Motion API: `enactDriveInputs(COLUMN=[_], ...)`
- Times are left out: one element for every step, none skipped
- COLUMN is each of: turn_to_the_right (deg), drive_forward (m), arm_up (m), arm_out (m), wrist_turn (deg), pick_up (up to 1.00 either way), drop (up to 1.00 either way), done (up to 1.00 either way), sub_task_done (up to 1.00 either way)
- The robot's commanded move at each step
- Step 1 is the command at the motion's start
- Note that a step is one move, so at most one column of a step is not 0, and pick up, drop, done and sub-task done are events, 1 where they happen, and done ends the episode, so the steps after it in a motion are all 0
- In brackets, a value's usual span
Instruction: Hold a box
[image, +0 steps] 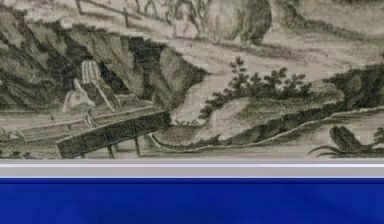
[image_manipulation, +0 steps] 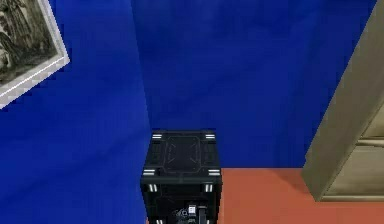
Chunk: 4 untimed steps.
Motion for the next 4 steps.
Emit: enactDriveInputs(turn_to_the_right=[0.0,0.0,0.0,0.0], drive_forward=[0.00,0.00,0.00,0.00], arm_up=[0.00,0.00,0.00,0.00], arm_out=[0.00,0.00,0.00,0.00], wrist_turn=[45.0,45.0,36.0,0.0], pick_up=[0.00,0.00,0.00,1.00], drop=[0.00,0.00,0.00,0.00], done=[0.00,0.00,0.00,0.00], sub_task_done=[0.00,0.00,0.00,0.00])
